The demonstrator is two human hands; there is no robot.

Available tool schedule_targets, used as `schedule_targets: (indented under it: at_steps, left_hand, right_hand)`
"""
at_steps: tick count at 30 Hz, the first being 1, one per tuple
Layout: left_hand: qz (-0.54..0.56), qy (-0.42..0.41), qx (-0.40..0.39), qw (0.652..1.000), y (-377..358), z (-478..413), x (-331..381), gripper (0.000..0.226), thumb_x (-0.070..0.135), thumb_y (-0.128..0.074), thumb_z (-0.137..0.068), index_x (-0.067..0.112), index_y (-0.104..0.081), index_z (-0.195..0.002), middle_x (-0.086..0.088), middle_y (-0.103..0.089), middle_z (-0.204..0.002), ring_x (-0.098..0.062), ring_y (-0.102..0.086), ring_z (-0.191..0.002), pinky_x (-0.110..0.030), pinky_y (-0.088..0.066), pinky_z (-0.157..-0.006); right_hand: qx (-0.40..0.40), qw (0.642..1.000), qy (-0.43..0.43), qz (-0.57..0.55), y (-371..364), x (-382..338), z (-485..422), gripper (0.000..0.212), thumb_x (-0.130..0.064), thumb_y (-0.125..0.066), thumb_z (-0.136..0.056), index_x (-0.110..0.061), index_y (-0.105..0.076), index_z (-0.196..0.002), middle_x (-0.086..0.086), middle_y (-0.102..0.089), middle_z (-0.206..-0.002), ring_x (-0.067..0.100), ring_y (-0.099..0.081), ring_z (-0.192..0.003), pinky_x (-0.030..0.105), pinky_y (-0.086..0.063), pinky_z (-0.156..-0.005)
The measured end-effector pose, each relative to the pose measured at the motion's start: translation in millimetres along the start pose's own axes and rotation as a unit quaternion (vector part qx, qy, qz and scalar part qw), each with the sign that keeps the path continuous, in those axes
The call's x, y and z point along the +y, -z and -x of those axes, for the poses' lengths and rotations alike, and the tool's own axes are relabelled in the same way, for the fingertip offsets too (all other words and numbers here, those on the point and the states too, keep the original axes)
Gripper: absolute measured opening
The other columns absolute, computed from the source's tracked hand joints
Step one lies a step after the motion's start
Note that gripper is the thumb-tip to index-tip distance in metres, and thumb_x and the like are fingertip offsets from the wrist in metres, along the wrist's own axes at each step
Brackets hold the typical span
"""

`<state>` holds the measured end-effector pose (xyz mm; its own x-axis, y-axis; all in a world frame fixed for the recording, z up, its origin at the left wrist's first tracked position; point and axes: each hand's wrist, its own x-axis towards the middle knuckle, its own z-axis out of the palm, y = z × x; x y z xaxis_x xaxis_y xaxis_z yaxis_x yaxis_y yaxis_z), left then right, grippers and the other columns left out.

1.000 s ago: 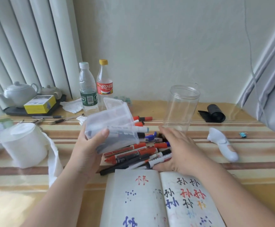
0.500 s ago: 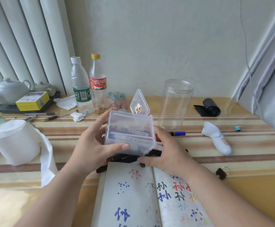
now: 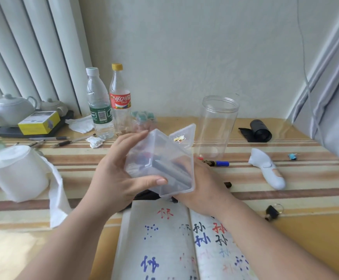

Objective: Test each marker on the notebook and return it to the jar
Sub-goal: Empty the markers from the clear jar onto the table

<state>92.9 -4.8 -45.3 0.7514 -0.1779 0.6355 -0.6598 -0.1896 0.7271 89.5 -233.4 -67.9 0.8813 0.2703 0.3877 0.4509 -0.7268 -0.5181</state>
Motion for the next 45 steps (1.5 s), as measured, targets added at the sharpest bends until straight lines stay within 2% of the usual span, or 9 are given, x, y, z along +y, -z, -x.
schedule_targets:
  at_steps: [4,10,15,19,25,27,31,36,45]
  left_hand:
    - [0.041,0.039,0.025,0.998,5,0,1,0.099,0.070,-0.088,-0.057,0.025,-0.057,-0.139,-0.008,-0.067,-0.133,-0.027,-0.062,-0.127,-0.057,-0.050,-0.106]
    - [0.115,0.047,0.161,0.979,34,-6,5,0.084,0.066,-0.089,-0.062,0.031,-0.063,-0.134,0.004,-0.072,-0.126,-0.014,-0.070,-0.114,-0.024,-0.058,-0.086]
    - [0.154,0.073,0.298,0.939,44,-5,0,0.062,0.069,-0.082,-0.070,0.031,-0.068,-0.118,0.001,-0.070,-0.114,-0.023,-0.066,-0.109,-0.050,-0.054,-0.098]
    - [0.187,0.166,0.391,0.886,36,-6,4,0.043,0.076,-0.061,-0.084,0.041,-0.067,-0.109,0.020,-0.076,-0.102,-0.002,-0.071,-0.102,-0.044,-0.057,-0.099]
    - [0.365,0.285,0.382,0.800,18,-10,7,0.045,0.072,-0.063,-0.087,0.035,-0.063,-0.114,0.002,-0.074,-0.122,-0.026,-0.075,-0.106,-0.037,-0.062,-0.086]
    - [0.378,0.299,0.376,0.792,12,-8,7,0.046,0.074,-0.064,-0.083,0.037,-0.061,-0.110,0.000,-0.070,-0.127,-0.029,-0.074,-0.109,-0.036,-0.062,-0.085]
    - [0.385,0.305,0.384,0.782,-1,-5,5,0.046,0.072,-0.070,-0.074,0.035,-0.061,-0.100,0.007,-0.068,-0.106,-0.032,-0.075,-0.105,-0.031,-0.063,-0.066]
    - [0.381,0.289,0.356,0.803,-4,-3,-2,0.059,0.071,-0.068,-0.078,0.029,-0.064,-0.118,0.000,-0.079,-0.108,-0.035,-0.075,-0.105,-0.048,-0.062,-0.080]
    - [0.373,0.282,0.371,0.802,0,-4,0,0.052,0.069,-0.064,-0.084,0.029,-0.063,-0.117,0.013,-0.080,-0.094,-0.022,-0.077,-0.099,-0.033,-0.063,-0.072]
  right_hand:
    - [-0.001,1.000,-0.008,-0.008,-3,0,-4,0.041,-0.038,-0.078,-0.079,-0.042,-0.063,-0.117,-0.024,-0.060,-0.104,-0.002,-0.054,-0.100,0.025,-0.049,-0.081]
    - [0.026,1.000,-0.010,0.012,-3,4,-3,0.042,-0.033,-0.074,-0.087,-0.030,-0.063,-0.127,-0.014,-0.063,-0.117,0.009,-0.055,-0.111,0.039,-0.049,-0.099]
    - [0.017,0.999,-0.006,0.043,-2,3,-3,0.040,-0.045,-0.075,-0.085,-0.027,-0.066,-0.121,-0.014,-0.061,-0.108,0.008,-0.054,-0.102,0.036,-0.050,-0.092]
    - [0.011,0.998,-0.007,0.054,-1,3,-4,0.056,-0.060,-0.076,-0.079,-0.026,-0.067,-0.123,-0.015,-0.060,-0.112,0.006,-0.051,-0.106,0.030,-0.045,-0.093]
    - [-0.045,0.987,0.033,0.148,3,-1,-5,0.095,-0.090,-0.058,-0.069,-0.030,-0.055,-0.143,-0.013,-0.054,-0.137,0.009,-0.042,-0.129,0.035,-0.030,-0.112]
    - [-0.088,0.978,0.031,0.187,1,-4,-4,0.102,-0.096,-0.042,-0.072,-0.035,-0.039,-0.154,-0.009,-0.042,-0.154,0.014,-0.031,-0.144,0.044,-0.009,-0.125]
    - [-0.156,0.954,0.047,0.251,-6,-10,0,0.092,-0.094,-0.007,-0.079,-0.048,-0.004,-0.160,-0.002,-0.010,-0.171,0.017,-0.001,-0.158,0.052,0.018,-0.122]
    - [-0.164,0.942,0.034,0.289,-12,-12,-6,0.078,-0.084,-0.012,-0.087,-0.053,0.000,-0.158,-0.001,-0.004,-0.172,0.019,0.002,-0.158,0.054,0.012,-0.124]
    - [-0.162,0.952,-0.009,0.260,-7,-3,-8,0.089,-0.095,-0.011,-0.081,-0.053,0.005,-0.157,-0.003,0.004,-0.173,0.015,0.011,-0.157,0.053,0.012,-0.125]
